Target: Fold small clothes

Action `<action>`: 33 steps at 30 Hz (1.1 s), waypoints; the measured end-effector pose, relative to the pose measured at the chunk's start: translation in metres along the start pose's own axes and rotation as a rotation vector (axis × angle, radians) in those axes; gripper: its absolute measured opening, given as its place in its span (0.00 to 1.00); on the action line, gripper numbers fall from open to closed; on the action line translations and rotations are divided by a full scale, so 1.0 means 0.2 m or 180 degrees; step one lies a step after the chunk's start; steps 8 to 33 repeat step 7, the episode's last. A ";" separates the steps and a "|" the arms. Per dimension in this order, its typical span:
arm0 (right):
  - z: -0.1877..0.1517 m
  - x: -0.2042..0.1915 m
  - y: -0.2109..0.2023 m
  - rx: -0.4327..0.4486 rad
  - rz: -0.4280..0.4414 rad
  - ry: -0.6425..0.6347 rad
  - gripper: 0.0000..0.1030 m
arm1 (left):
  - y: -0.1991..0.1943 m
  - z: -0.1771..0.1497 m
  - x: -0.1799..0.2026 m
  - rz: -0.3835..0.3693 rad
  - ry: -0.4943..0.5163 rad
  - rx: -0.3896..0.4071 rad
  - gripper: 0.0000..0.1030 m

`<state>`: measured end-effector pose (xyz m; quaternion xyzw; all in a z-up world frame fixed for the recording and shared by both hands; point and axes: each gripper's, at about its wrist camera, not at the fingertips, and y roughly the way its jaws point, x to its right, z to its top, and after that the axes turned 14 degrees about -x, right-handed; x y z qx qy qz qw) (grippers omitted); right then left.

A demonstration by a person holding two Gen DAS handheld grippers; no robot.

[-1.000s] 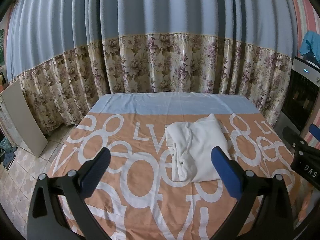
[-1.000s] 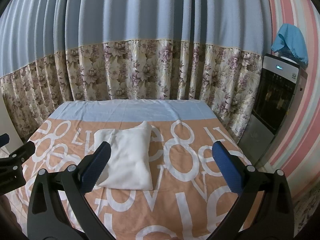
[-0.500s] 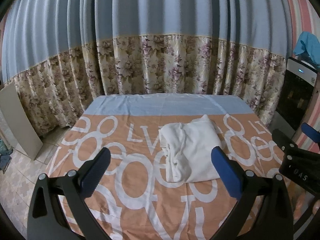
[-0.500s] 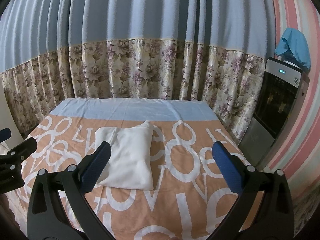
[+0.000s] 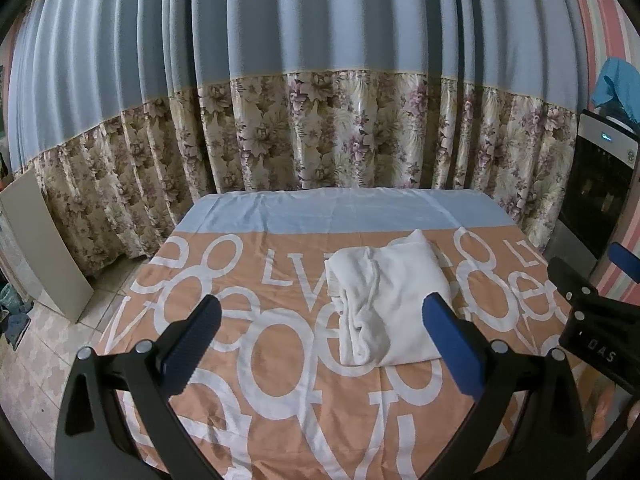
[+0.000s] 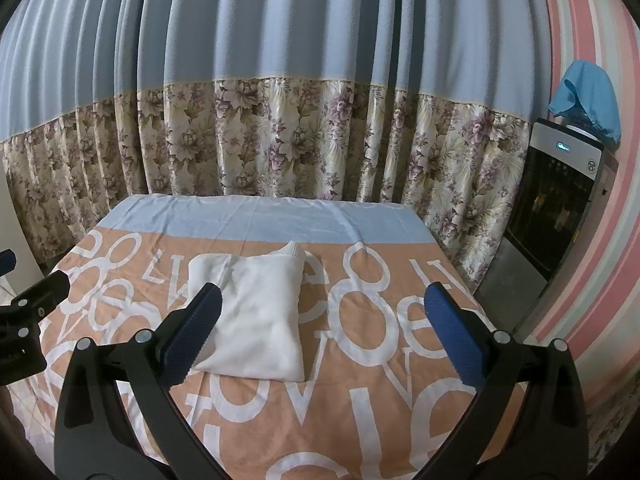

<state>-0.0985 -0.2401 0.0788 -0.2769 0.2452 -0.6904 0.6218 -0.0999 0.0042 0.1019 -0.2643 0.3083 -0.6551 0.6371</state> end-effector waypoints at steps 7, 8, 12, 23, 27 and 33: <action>0.00 0.00 0.00 0.0001 -0.0002 -0.0007 0.97 | 0.00 0.00 -0.01 0.0013 0.0001 -0.0003 0.98; 0.00 0.00 0.00 0.0001 -0.0002 -0.0007 0.97 | 0.00 0.00 -0.01 0.0013 0.0001 -0.0003 0.98; 0.00 0.00 0.00 0.0001 -0.0002 -0.0007 0.97 | 0.00 0.00 -0.01 0.0013 0.0001 -0.0003 0.98; 0.00 0.00 0.00 0.0001 -0.0002 -0.0007 0.97 | 0.00 0.00 -0.01 0.0013 0.0001 -0.0003 0.98; 0.00 0.00 0.00 0.0001 -0.0002 -0.0007 0.97 | 0.00 0.00 -0.01 0.0013 0.0001 -0.0003 0.98; 0.00 0.00 0.00 0.0001 -0.0002 -0.0007 0.97 | 0.00 0.00 -0.01 0.0013 0.0001 -0.0003 0.98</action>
